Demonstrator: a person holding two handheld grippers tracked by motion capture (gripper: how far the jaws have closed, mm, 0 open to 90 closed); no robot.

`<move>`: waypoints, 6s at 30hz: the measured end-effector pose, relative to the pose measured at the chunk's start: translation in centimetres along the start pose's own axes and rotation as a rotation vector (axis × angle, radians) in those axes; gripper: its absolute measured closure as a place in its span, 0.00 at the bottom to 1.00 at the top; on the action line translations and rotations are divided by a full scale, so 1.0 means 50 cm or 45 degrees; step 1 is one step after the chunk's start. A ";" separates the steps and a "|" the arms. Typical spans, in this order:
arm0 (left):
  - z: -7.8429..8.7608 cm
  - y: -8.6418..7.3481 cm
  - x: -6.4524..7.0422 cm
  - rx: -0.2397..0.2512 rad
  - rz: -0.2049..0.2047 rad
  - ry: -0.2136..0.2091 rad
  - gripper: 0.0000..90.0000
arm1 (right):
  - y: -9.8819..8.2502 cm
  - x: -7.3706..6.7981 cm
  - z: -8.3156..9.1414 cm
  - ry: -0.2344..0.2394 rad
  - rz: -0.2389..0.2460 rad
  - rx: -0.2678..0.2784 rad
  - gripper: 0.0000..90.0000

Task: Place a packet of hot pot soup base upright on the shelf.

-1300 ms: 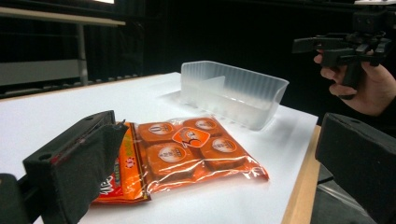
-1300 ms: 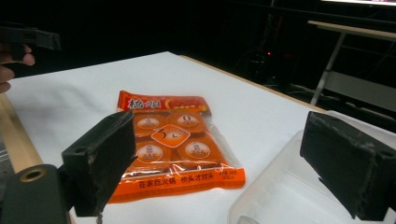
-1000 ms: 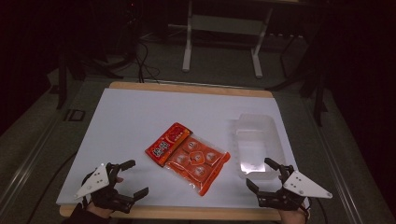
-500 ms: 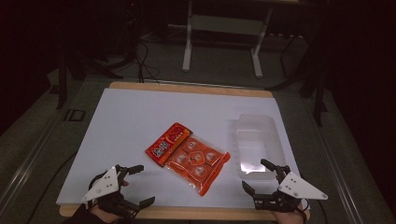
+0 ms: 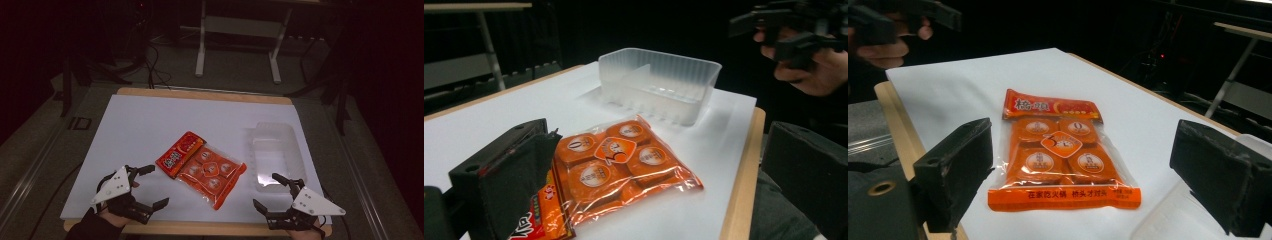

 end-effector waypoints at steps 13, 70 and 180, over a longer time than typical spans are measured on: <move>-0.031 0.023 -0.041 -0.095 0.084 -0.041 0.00 | 0.012 -0.008 0.007 0.010 0.013 0.042 0.11; -0.152 -0.155 -0.233 -0.488 0.672 0.242 0.59 | 0.007 -0.014 -0.002 0.026 0.037 -0.006 0.11; -0.094 0.300 -0.001 0.084 -0.107 -0.218 1.00 | 0.161 0.079 0.040 0.073 -0.041 0.198 0.22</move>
Point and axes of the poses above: each handheld gripper's, and its own axes: z roughly backward along the jaws, y roughly out of its top, x roughly to its right, the point moved 3 cm from there along -z, roughly forward along the jaws, and after that the axes turned 1 degree about -y, right-handed, at the moved point
